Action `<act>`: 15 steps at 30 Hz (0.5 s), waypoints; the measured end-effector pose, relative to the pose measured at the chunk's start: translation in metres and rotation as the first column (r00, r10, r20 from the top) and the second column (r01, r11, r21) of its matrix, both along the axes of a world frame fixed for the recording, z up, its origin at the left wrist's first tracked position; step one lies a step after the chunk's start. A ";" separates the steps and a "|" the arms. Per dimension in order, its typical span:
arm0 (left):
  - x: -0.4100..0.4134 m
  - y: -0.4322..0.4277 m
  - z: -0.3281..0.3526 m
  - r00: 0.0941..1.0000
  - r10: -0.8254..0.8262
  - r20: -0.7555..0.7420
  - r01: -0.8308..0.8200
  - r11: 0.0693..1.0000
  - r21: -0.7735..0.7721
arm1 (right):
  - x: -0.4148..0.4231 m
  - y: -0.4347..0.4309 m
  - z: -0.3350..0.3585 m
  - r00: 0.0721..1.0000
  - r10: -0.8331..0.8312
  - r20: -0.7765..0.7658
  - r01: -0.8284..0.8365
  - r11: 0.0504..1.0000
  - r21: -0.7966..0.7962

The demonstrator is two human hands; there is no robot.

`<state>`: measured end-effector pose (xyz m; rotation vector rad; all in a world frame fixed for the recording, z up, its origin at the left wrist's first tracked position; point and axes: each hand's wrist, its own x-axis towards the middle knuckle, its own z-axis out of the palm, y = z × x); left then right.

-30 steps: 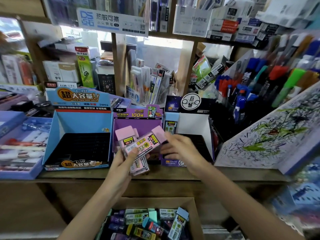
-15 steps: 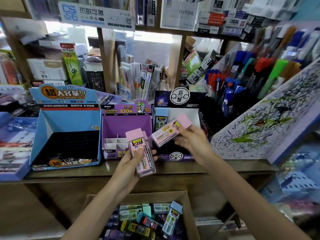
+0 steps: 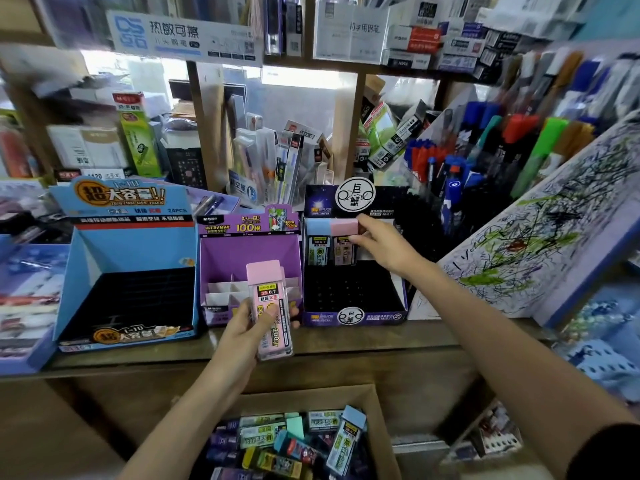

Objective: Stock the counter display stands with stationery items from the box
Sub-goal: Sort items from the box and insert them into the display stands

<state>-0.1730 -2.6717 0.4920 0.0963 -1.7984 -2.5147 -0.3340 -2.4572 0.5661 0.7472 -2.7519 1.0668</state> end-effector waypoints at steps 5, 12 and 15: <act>-0.001 0.000 -0.001 1.000 -0.013 -0.005 0.013 1.000 -0.007 | -0.013 -0.001 -0.011 0.962 -0.111 0.248 0.167 0.962 -0.217; 0.000 0.008 -0.008 0.999 -0.038 -0.011 0.038 0.999 0.012 | -0.017 -0.012 -0.020 0.922 -0.242 0.301 0.320 0.915 -0.246; 0.000 0.009 -0.010 0.999 -0.046 -0.015 0.046 0.999 0.018 | -0.011 -0.013 -0.021 0.926 -0.253 0.281 0.322 0.917 -0.235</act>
